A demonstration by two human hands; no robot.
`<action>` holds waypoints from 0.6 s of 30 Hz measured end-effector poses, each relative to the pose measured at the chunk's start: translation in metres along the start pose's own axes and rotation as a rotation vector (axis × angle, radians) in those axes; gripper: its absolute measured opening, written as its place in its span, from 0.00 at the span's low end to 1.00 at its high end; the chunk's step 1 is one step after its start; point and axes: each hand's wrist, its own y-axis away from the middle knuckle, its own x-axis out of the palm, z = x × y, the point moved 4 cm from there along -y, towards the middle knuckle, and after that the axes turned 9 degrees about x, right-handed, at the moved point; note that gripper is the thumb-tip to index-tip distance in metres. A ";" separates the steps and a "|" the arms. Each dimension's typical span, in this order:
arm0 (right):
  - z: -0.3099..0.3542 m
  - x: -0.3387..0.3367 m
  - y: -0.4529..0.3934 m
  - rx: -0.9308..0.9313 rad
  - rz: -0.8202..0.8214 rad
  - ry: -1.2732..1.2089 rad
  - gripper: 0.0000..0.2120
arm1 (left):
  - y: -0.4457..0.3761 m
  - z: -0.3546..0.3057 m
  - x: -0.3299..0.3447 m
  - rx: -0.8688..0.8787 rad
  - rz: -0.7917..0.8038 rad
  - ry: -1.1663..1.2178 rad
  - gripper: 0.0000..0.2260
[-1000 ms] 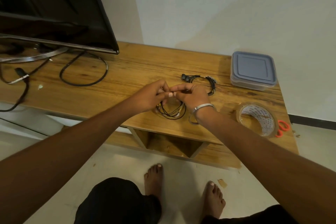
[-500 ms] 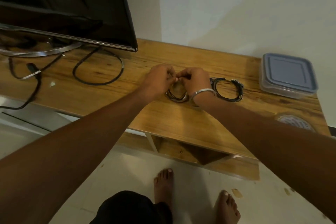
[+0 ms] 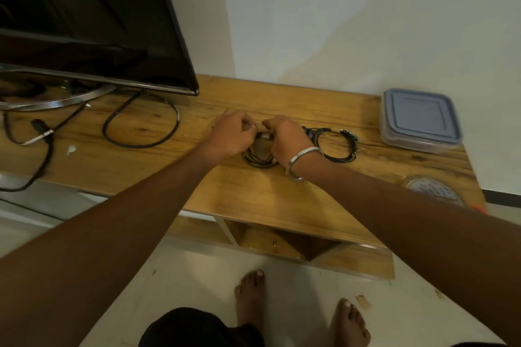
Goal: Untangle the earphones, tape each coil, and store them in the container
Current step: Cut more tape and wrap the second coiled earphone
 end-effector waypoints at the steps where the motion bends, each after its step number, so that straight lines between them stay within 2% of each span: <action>1: -0.003 -0.007 0.001 0.005 -0.011 -0.001 0.22 | 0.000 -0.003 -0.001 -0.009 -0.044 -0.023 0.04; 4: -0.019 -0.038 0.005 0.013 -0.077 -0.010 0.22 | 0.001 -0.019 -0.003 -0.019 -0.135 -0.074 0.05; 7: -0.048 -0.075 0.012 0.062 -0.142 0.011 0.21 | -0.003 -0.042 0.006 0.028 -0.146 -0.032 0.07; 11: -0.103 -0.133 0.029 0.166 -0.234 0.062 0.17 | -0.012 -0.092 0.029 0.136 -0.095 0.096 0.08; 18: -0.196 -0.186 0.061 0.407 -0.355 0.171 0.15 | -0.024 -0.167 0.091 0.169 0.038 0.227 0.07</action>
